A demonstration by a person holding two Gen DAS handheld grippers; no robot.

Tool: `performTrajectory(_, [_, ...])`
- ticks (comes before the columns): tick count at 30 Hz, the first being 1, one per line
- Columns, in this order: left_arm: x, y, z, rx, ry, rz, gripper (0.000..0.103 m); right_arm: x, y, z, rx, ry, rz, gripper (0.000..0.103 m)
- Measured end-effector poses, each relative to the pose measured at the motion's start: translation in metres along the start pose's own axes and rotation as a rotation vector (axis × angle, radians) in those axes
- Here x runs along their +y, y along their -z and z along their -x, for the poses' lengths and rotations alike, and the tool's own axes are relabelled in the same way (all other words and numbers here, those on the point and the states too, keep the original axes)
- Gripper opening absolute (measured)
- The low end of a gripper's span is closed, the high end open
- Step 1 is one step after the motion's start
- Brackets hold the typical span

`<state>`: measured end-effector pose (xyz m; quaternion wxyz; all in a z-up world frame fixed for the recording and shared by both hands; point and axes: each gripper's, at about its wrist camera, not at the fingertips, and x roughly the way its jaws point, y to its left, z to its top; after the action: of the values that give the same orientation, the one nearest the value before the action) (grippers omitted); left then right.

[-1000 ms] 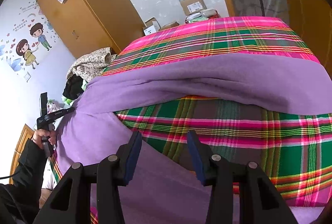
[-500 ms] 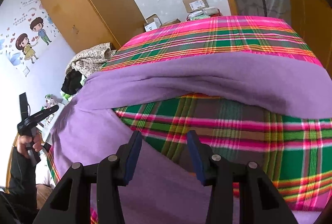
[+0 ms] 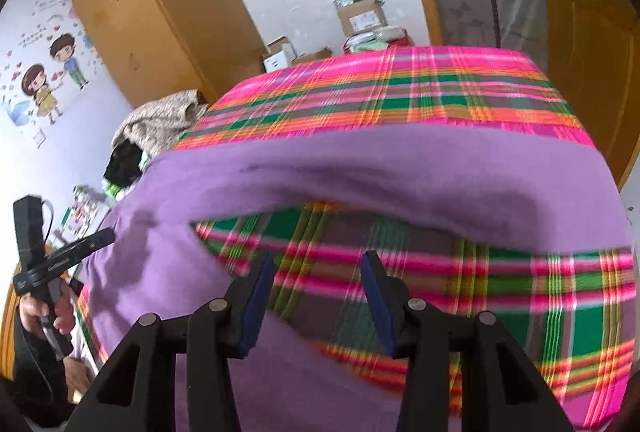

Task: Fold clothes

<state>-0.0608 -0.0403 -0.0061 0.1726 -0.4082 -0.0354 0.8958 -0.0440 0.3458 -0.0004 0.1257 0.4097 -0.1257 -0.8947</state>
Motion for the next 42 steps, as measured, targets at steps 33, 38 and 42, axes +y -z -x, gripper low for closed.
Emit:
performTrajectory(33, [-0.132,0.062,0.003,0.079,0.277,-0.253,0.042,-0.144,0.189,0.208,-0.234,0.363,-0.542,0.046])
performTrajectory(38, [-0.142,0.067,0.006,0.084,0.279,-0.276,0.043,-0.161,0.207,0.211,-0.218,0.352,-0.631,0.046])
performTrajectory(42, [-0.145,0.069,0.008,0.083,0.266,-0.274,0.043,-0.170,0.210,0.204,-0.214,0.292,-0.678,0.045])
